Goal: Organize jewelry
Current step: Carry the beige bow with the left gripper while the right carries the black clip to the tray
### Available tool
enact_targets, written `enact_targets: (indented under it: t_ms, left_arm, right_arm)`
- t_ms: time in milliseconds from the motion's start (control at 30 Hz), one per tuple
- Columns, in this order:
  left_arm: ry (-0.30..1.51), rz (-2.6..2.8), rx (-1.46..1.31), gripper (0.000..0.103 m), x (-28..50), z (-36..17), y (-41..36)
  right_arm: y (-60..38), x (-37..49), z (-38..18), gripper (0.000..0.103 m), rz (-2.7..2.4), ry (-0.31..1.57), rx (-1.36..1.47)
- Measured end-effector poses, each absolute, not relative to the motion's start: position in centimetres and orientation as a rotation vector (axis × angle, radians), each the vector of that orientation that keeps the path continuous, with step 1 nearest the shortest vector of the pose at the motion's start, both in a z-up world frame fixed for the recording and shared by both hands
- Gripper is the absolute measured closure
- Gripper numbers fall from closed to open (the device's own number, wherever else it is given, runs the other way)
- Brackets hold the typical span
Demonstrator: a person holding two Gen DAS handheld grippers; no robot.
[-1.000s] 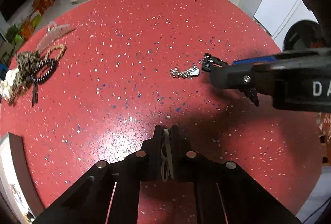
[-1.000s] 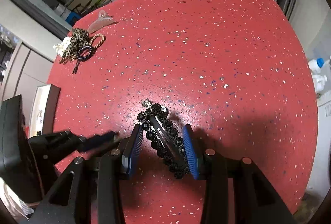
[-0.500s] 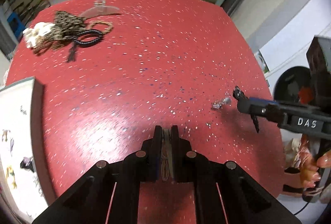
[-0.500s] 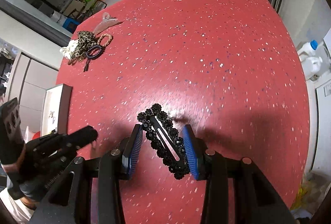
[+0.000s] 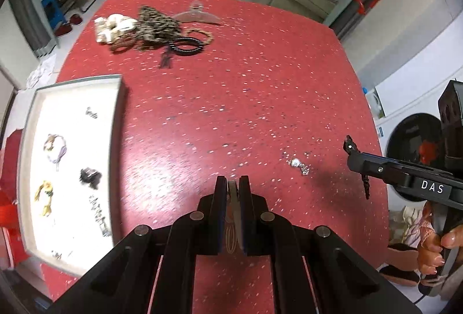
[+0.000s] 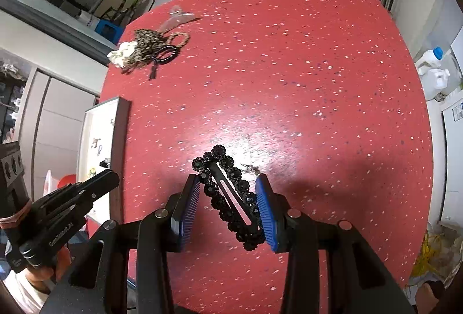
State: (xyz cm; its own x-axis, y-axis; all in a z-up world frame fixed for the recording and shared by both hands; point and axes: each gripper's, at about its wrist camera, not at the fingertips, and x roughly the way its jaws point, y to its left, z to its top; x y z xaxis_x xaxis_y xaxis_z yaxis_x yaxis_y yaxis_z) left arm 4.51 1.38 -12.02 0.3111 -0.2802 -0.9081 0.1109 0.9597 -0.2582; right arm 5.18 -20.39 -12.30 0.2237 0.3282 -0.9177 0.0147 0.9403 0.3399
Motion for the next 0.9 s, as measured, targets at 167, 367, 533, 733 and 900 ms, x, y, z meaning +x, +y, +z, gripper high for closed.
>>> enact_targets:
  t_ms: [167, 367, 533, 733, 900]
  left_arm:
    - [1.219, -0.219, -0.185, 0.094, 3.2, -10.9, 3.9]
    - [1.212, -0.173, -0.218, 0.094, 1.8, -10.1, 6.7]
    - [1.21, -0.134, -0.248, 0.094, 1.0, -9.9, 9.1]
    - [1.198, -0.093, -0.281, 0.094, 0.1, -9.5, 11.8]
    - [1.18, -0.066, -0.32, 0.094, -0.6, -9.3, 14.2]
  right_arm:
    - [-18.8, 4.7, -11.2, 0.06, 0.234, 1.332, 0.301]
    - [-17.1, 4.4, -10.3, 0.06, 0.254, 1.337, 0.291]
    - [-15.4, 4.6, -9.6, 0.06, 0.277, 1.338, 0.27]
    - [-12.2, 4.8, -9.2, 0.06, 0.325, 1.345, 0.237]
    - [-9.2, 5.1, -9.0, 0.06, 0.373, 1.346, 0.207]
